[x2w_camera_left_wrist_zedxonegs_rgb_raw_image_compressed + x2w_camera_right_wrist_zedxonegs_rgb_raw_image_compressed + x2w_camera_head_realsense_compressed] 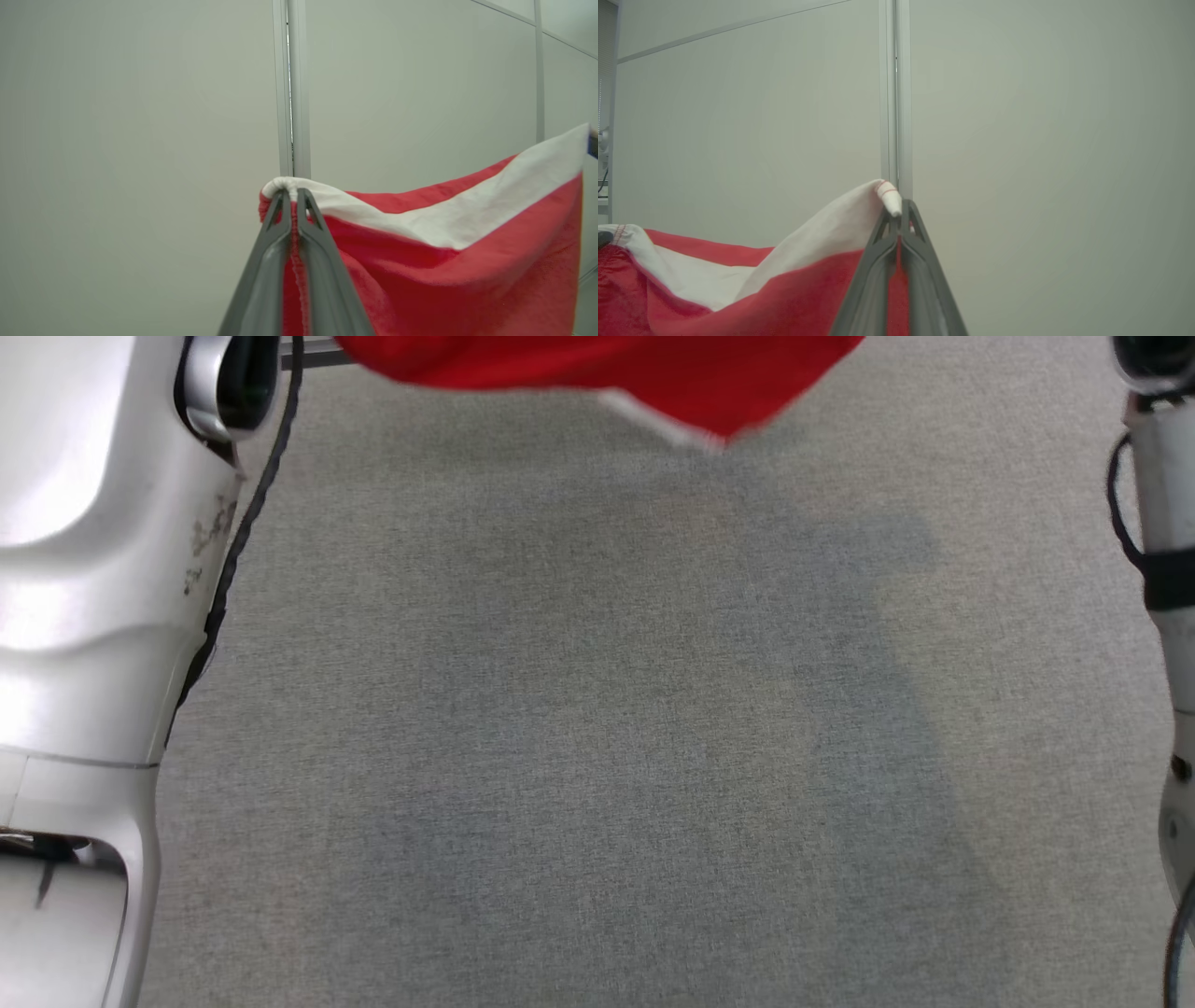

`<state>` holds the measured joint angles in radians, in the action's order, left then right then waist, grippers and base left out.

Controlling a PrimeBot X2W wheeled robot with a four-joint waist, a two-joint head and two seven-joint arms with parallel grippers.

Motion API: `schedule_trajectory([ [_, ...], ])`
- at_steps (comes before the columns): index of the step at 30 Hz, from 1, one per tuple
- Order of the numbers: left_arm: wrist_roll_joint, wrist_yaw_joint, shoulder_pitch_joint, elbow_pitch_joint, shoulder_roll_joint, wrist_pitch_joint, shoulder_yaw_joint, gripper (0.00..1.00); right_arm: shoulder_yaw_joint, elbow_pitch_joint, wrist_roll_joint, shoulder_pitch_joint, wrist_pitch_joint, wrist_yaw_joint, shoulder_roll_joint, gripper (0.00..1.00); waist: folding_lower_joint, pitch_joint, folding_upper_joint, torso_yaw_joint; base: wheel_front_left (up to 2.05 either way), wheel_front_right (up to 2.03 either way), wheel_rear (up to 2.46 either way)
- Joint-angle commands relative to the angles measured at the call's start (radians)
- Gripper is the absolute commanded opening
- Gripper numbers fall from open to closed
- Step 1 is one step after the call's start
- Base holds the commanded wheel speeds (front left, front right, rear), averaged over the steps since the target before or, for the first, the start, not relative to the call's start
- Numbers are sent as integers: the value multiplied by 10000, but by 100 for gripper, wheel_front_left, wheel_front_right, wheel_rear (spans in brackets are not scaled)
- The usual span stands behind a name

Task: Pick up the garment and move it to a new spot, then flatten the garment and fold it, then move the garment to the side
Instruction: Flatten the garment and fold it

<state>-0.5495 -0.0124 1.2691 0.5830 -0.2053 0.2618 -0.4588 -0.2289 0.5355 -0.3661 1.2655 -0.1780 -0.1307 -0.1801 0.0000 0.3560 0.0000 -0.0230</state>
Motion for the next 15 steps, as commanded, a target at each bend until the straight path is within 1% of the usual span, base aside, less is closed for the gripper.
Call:
schedule_trajectory([
  [1, 108, -104, 94, 459, 77, 33, 213, 0, -295, 577, 64, 331, -212, -1, 148, 0, 0, 91, 0, -66, 0, 0, 0],
  [4, 297, -269, 126, 1388, 272, 26, 530, 0, -858, 1791, 87, 881, -425, -1, 434, 0, 0, 219, 0, -185, 0, 0, 0],
  [7, 427, -424, -155, 2392, 486, 27, 721, 0, -1463, 2926, -57, 927, -555, -1, 716, 0, 0, 333, 0, -245, 0, 0, 0],
  [10, 426, -521, -514, 3210, 699, 30, 965, 0, -2028, 3813, -344, 528, -686, -1, 938, 0, 0, 468, 0, -270, 0, 0, 0],
  [15, 481, -732, -1413, 4159, 972, 31, 1167, 0, -2791, 4722, -959, -638, -825, -1, 1148, 0, 0, 650, 0, -243, 0, 0, 0],
])
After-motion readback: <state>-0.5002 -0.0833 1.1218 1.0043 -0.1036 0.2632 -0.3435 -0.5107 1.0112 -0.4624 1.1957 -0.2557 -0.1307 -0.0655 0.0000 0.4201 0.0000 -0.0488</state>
